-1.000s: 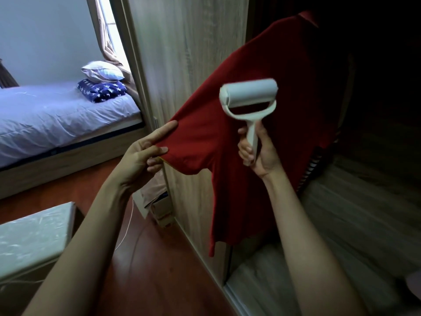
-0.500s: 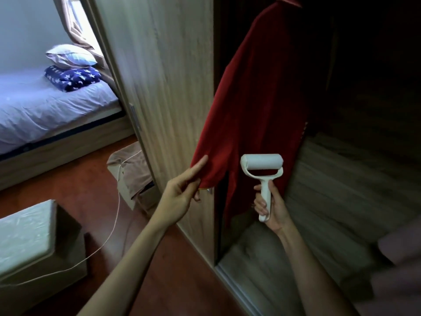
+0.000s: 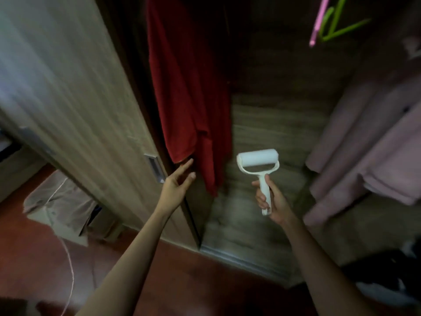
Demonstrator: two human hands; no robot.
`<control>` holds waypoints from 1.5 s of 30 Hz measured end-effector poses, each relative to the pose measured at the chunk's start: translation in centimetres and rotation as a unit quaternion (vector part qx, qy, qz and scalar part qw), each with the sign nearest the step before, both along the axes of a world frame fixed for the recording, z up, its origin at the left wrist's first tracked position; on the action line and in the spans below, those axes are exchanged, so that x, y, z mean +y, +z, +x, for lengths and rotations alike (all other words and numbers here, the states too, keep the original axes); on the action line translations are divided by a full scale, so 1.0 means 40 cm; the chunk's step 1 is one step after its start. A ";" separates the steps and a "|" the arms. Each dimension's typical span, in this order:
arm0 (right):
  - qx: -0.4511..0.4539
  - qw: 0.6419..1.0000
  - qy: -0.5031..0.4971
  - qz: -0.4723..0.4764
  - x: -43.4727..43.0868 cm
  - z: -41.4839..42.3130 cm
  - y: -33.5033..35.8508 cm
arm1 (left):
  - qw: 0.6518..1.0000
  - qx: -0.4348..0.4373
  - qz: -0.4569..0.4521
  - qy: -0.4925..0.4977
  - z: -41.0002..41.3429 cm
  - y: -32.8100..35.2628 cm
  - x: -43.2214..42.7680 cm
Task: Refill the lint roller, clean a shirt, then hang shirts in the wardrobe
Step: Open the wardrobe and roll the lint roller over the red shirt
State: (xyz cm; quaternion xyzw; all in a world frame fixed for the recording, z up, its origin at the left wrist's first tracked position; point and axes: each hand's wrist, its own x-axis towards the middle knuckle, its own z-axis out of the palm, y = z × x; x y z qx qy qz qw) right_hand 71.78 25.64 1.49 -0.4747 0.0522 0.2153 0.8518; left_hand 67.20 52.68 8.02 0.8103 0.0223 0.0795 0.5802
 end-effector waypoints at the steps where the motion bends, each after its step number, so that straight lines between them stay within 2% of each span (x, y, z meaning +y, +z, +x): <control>1: 0.004 1.000 -0.019 -0.005 -0.005 -0.034 0.000 | 1.000 0.011 -0.007 -0.012 -0.006 -0.005 0.001; 7: 0.021 0.991 -0.135 0.006 -0.035 -0.284 -0.030 | 0.997 -0.012 0.003 -0.075 -0.113 -0.037 -0.032; 12: 0.013 0.966 -0.248 0.072 -0.121 -0.605 -0.056 | 0.980 0.005 -0.001 -0.200 -0.265 -0.050 -0.151; 14: 0.011 0.951 -0.304 0.049 -0.165 -0.747 -0.054 | 0.967 0.013 -0.001 -0.256 -0.333 -0.056 -0.222; 18: 0.044 0.907 -0.418 -0.033 -0.251 -1.018 -0.066 | 0.917 0.051 -0.012 -0.395 -0.489 -0.087 -0.394; 23: 0.075 0.827 -0.557 -0.019 -0.339 -1.335 -0.085 | 0.849 0.050 0.004 -0.526 -0.724 -0.117 -0.637; 28: 0.131 0.739 -0.661 -0.021 -0.445 -1.656 -0.131 | 0.760 0.085 0.027 -0.643 -0.970 -0.191 -0.909; 31: 0.180 0.700 -0.690 -0.039 -0.520 -1.816 -0.163 | 0.727 0.100 0.053 -0.677 -1.116 -0.236 -1.054; 33: 0.194 0.690 -0.697 -0.016 -0.568 -1.896 -0.182 | 0.717 0.113 0.065 -0.685 -1.200 -0.265 -1.136; 35: 0.194 0.686 -0.700 0.026 -0.614 -1.953 -0.199 | 0.711 0.085 0.100 -0.691 -1.262 -0.311 -1.206; 38: 0.213 0.686 -0.695 0.017 -0.669 -1.999 -0.216 | 0.684 0.015 0.177 -0.707 -1.310 -0.392 -1.292; 42: 0.238 0.686 -0.686 -0.059 -0.716 -2.027 -0.237 | 0.641 -0.035 0.309 -0.701 -1.330 -0.463 -1.355; 45: 0.289 0.675 -0.643 -0.217 -0.728 -2.043 -0.237 | 0.619 -0.070 0.375 -0.687 -1.330 -0.486 -1.357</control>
